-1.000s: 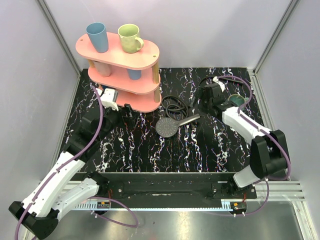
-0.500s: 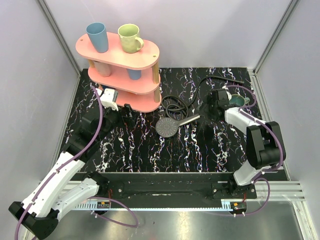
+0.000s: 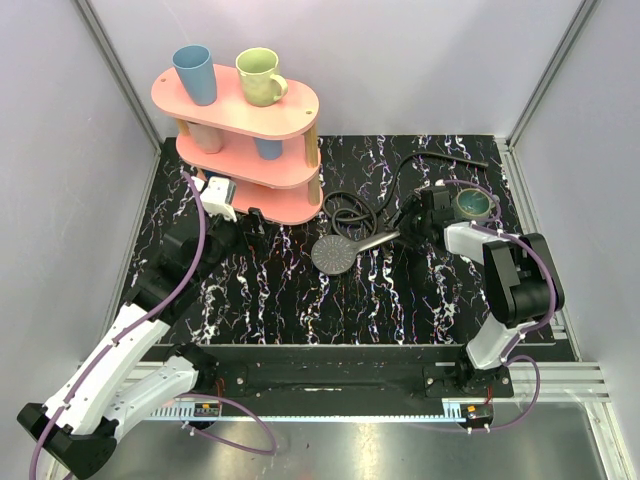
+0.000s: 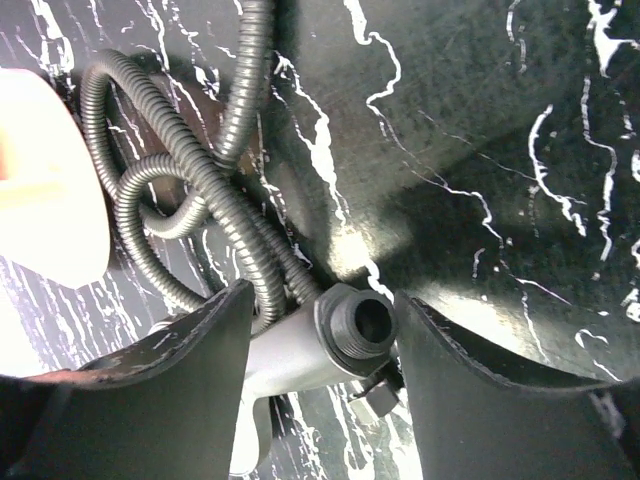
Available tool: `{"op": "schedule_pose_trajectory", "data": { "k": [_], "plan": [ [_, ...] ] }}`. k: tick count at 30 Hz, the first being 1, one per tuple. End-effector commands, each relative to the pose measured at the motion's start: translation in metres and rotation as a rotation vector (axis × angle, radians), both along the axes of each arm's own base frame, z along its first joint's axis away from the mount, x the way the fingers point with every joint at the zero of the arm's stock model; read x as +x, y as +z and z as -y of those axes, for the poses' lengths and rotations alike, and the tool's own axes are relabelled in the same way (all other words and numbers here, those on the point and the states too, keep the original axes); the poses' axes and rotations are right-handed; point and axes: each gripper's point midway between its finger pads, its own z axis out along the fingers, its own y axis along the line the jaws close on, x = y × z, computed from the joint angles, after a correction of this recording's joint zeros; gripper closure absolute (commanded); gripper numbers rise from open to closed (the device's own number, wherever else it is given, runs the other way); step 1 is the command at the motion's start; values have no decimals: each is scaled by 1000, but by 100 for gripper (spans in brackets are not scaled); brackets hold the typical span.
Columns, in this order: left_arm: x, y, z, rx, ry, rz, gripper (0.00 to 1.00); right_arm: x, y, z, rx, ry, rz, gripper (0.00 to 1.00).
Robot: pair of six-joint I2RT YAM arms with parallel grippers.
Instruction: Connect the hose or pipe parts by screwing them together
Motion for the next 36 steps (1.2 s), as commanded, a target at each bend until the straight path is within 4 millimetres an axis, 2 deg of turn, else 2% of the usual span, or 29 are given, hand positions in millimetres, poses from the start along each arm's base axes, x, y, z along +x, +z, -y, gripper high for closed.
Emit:
{"op": "schedule_pose_trajectory", "data": {
  "k": [1,4,8,12,17,22,26,27,29,30,32,33,35,36],
  "plan": [
    [2,22,1,-20,-5,67,1,14,14,-14,51,55,92,35],
    [2,23,1,-20,-7,67,1,11,10,-16,59,61,84,36],
    [2,22,2,-22,-10,66,1,12,11,-14,53,59,91,43],
    [2,23,1,-21,-7,66,1,9,18,-14,51,69,100,55],
    [0,23,2,-27,-15,67,1,-7,23,-12,45,94,94,72],
    [1,23,5,-32,-24,59,1,-35,35,-46,220,266,92,80],
    [0,25,3,-34,-18,63,1,-46,43,-55,227,364,112,80],
    [-1,25,2,-35,-16,66,1,-53,37,-54,206,372,75,80],
    [0,24,2,-36,-13,69,1,-50,37,-49,139,385,85,81],
    [1,22,2,-32,-12,64,1,-55,33,-45,117,381,52,81],
    [3,19,3,-24,-8,53,1,-57,36,-40,74,383,56,82],
    [3,20,2,-23,-6,52,1,-60,28,-28,14,346,17,82],
    [4,17,2,-18,1,47,1,-60,25,-12,-77,311,-7,82],
    [5,16,2,-17,5,44,1,-66,16,4,-148,275,-54,82]
  ]
}}
